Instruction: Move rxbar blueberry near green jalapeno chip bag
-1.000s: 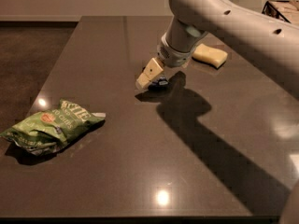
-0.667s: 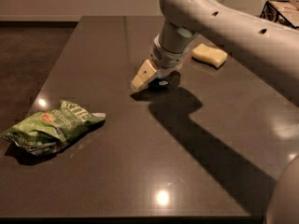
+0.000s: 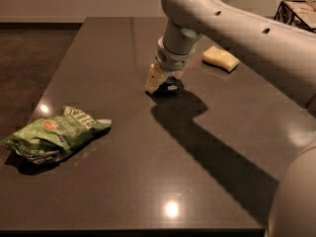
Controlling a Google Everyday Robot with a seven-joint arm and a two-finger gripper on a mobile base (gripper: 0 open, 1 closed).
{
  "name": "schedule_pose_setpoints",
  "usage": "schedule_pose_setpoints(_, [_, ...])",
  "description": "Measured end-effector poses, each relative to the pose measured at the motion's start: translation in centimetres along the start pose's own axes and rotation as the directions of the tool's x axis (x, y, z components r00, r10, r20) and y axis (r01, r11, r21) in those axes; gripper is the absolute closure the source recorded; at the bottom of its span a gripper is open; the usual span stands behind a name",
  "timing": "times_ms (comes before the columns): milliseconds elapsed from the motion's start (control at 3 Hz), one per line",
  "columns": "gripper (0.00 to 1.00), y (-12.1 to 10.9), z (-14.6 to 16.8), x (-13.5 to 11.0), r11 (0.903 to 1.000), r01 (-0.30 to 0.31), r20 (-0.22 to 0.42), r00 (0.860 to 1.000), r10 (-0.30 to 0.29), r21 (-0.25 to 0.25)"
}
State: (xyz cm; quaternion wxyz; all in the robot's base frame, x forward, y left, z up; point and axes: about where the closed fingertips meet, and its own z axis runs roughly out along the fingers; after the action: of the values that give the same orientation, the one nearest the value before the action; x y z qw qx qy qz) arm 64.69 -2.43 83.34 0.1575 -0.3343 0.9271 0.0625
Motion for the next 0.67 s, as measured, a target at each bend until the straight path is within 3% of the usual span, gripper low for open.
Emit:
schedule_pose_setpoints(333, [0.63,0.0,-0.6,-0.1,0.9997,-0.001,0.007,1.0,0.001,-0.022])
schedule_pose_setpoints(667, [0.94,-0.1,-2.6,-0.2,0.9978,0.037,0.031,0.999,-0.035,-0.055])
